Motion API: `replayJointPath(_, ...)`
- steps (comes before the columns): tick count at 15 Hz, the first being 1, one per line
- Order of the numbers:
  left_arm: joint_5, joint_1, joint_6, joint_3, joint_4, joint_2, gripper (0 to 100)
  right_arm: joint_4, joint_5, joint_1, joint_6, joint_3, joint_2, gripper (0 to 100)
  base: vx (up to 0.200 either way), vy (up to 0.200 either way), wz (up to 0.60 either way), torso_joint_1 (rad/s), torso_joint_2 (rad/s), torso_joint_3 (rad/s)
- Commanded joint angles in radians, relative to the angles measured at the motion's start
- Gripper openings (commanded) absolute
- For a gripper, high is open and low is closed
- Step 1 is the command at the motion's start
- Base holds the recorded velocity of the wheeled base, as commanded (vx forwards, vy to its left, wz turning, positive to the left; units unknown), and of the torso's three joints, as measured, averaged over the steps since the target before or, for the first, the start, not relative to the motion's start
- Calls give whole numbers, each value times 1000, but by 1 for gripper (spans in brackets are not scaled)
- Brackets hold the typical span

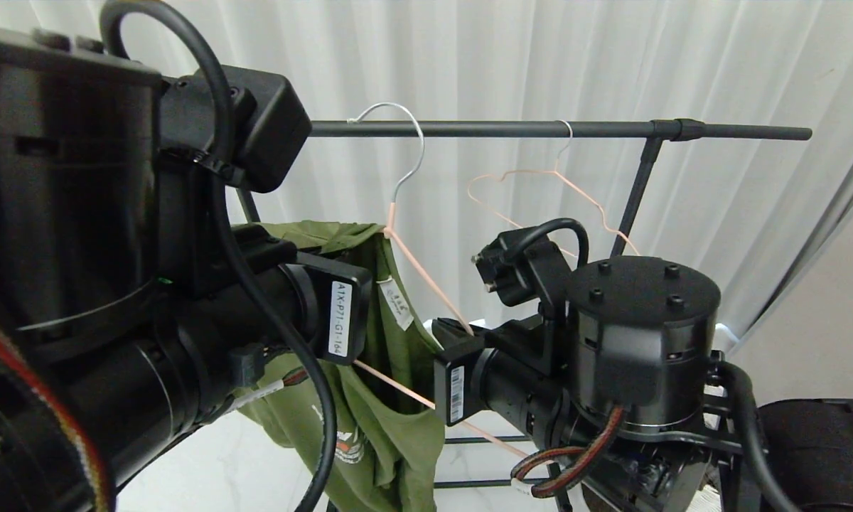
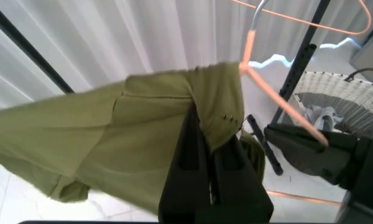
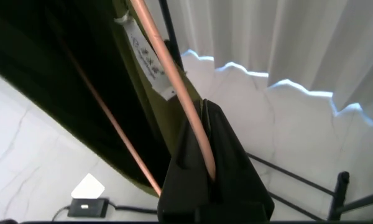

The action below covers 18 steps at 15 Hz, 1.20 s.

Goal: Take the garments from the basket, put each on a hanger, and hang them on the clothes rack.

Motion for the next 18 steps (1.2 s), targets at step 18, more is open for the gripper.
replayJointPath(18,-431,230,385,117,0,-307,100,-245,-1,-128,-261,277,-165,0,0,0,0,0,0,0)
